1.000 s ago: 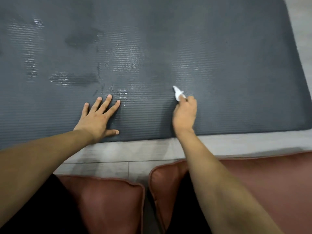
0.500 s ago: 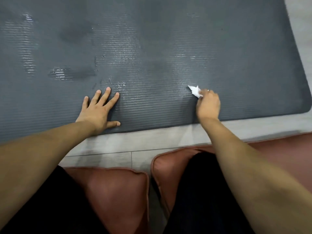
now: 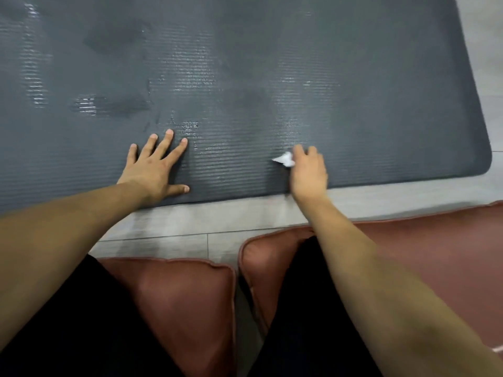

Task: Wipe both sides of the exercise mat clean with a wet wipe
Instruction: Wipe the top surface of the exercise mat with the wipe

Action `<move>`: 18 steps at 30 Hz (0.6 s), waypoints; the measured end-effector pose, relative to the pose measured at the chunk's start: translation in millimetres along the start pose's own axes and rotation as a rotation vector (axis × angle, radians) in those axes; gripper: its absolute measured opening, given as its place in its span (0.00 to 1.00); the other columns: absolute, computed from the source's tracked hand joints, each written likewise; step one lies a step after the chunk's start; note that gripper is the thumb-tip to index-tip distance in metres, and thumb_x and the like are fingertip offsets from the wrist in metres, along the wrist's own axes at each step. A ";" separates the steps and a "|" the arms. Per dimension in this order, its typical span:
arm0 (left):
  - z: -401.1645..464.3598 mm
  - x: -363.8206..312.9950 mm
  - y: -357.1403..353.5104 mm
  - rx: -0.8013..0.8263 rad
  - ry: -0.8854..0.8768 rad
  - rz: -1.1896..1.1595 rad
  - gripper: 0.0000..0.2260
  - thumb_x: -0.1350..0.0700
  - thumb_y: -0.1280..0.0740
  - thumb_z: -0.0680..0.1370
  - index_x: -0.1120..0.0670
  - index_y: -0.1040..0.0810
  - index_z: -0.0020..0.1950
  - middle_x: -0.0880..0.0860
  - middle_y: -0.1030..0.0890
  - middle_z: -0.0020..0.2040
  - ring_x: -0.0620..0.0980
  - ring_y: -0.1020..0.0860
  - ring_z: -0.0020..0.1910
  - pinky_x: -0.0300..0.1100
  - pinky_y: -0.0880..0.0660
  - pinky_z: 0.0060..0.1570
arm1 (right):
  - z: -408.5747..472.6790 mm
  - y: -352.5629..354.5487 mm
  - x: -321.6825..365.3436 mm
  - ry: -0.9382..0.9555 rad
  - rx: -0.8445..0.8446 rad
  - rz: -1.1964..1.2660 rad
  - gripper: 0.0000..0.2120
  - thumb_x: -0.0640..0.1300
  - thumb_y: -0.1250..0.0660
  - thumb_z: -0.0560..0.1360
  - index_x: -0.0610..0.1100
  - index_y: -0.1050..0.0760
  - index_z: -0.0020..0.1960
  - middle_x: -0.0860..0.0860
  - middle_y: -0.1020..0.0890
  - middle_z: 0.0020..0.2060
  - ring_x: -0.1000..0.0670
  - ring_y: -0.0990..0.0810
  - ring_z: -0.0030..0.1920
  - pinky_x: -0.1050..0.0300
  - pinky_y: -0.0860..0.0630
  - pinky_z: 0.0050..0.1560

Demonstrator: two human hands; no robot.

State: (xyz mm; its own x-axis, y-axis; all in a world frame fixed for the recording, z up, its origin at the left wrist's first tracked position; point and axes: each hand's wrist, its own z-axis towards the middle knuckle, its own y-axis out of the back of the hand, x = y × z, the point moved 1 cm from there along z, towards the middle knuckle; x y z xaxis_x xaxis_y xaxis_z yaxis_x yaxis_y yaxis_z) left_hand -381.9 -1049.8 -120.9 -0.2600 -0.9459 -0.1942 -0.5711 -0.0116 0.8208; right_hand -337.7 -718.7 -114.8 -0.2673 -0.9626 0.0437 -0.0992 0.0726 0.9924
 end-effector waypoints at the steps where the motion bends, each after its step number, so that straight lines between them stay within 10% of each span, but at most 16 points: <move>1: 0.6 0.0 0.1 0.001 0.002 0.005 0.50 0.31 0.33 0.75 0.39 0.65 0.82 0.47 0.66 0.84 0.56 0.61 0.83 0.64 0.58 0.79 | 4.3 3.9 -27.7 -0.137 -0.022 -0.004 0.12 0.35 0.42 0.76 0.43 0.28 0.57 0.40 0.26 0.53 0.37 0.26 0.54 0.45 0.27 0.47; 5: 1.3 -0.4 -0.4 0.011 0.008 0.021 0.49 0.30 0.34 0.75 0.39 0.66 0.82 0.47 0.66 0.83 0.56 0.61 0.83 0.64 0.58 0.79 | -0.4 -2.7 -12.3 -0.286 -0.063 0.019 0.13 0.32 0.42 0.75 0.43 0.27 0.57 0.40 0.25 0.54 0.38 0.27 0.56 0.47 0.28 0.53; 11: 1.7 -0.7 1.4 0.027 0.019 0.030 0.50 0.37 0.29 0.77 0.39 0.66 0.82 0.47 0.67 0.83 0.56 0.61 0.83 0.63 0.57 0.80 | -81.3 -19.0 173.5 0.396 0.121 0.232 0.13 0.36 0.45 0.72 0.42 0.27 0.53 0.42 0.25 0.50 0.40 0.27 0.53 0.48 0.27 0.53; 15: 1.6 0.0 -0.6 0.018 0.010 0.029 0.49 0.32 0.33 0.76 0.39 0.67 0.82 0.47 0.67 0.83 0.55 0.62 0.83 0.62 0.58 0.80 | -48.2 -14.0 129.3 0.637 0.010 0.195 0.09 0.38 0.44 0.71 0.42 0.26 0.46 0.44 0.23 0.43 0.42 0.25 0.45 0.49 0.27 0.43; 18: 2.0 0.4 0.0 0.028 0.004 0.026 0.49 0.30 0.35 0.76 0.39 0.69 0.81 0.47 0.68 0.83 0.55 0.63 0.83 0.63 0.58 0.80 | 13.2 -12.3 42.3 0.437 -0.112 0.077 0.05 0.34 0.36 0.72 0.41 0.24 0.47 0.42 0.23 0.43 0.39 0.25 0.45 0.45 0.25 0.44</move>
State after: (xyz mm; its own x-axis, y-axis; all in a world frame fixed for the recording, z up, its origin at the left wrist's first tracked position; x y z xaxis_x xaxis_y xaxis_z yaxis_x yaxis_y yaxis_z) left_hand -383.5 -1049.5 -122.0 -0.2720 -0.9470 -0.1710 -0.5858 0.0219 0.8102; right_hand -360.5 -756.8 -126.7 0.1620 -0.9770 0.1385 0.0158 0.1430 0.9896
